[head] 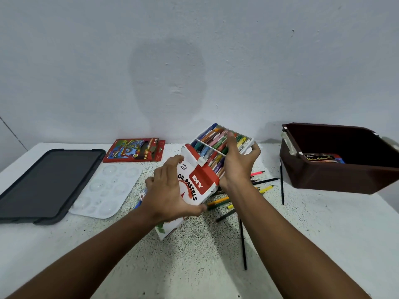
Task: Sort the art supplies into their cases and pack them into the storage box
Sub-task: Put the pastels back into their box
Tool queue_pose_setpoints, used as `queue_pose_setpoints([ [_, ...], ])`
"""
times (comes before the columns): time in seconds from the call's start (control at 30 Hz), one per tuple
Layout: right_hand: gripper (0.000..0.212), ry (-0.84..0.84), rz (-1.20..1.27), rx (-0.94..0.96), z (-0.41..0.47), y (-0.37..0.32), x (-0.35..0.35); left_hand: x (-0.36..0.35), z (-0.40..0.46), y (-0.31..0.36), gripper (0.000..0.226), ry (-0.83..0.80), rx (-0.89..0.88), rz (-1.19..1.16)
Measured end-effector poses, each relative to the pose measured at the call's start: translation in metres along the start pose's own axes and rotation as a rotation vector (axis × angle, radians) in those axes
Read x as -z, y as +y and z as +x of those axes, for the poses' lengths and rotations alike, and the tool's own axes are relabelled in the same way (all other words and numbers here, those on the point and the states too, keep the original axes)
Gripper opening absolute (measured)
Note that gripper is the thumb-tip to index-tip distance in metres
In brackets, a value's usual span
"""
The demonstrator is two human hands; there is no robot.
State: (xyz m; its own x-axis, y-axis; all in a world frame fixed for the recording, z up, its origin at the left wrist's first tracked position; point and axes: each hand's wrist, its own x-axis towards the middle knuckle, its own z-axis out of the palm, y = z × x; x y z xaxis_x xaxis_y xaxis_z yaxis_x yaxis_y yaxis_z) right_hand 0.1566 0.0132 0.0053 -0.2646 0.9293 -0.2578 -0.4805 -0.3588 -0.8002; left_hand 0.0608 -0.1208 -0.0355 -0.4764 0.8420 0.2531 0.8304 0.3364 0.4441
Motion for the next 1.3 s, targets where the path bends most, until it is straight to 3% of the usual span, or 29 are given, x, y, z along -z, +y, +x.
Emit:
queue_pose_setpoints([
  [0.37, 0.058, -0.066, -0.061, 0.159, -0.009, -0.001, 0.003, -0.006, 0.004, 0.012, 0.128, 0.024, 0.051, -0.068],
  [0.57, 0.046, -0.261, -0.396, 0.28, -0.011, -0.007, 0.012, -0.005, 0.011, 0.003, 0.129, 0.07, 0.109, -0.153],
  [0.7, 0.033, -0.353, -0.493, 0.323, -0.011, -0.006, 0.017, -0.003, 0.015, -0.004, 0.128, 0.065, 0.107, -0.161],
  [0.9, 0.022, -0.401, -0.629, 0.336, -0.009, -0.006, 0.02, -0.004, 0.013, -0.011, 0.13, 0.027, 0.066, -0.212],
  [1.1, 0.025, -0.399, -0.661, 0.332, -0.009, -0.003, 0.023, 0.002, 0.02, -0.015, 0.129, -0.169, 0.035, -0.157],
  [1.3, 0.025, -0.382, -0.748, 0.387, -0.007, -0.002, 0.03, -0.011, 0.019, -0.019, 0.115, -0.103, -0.025, -0.178],
])
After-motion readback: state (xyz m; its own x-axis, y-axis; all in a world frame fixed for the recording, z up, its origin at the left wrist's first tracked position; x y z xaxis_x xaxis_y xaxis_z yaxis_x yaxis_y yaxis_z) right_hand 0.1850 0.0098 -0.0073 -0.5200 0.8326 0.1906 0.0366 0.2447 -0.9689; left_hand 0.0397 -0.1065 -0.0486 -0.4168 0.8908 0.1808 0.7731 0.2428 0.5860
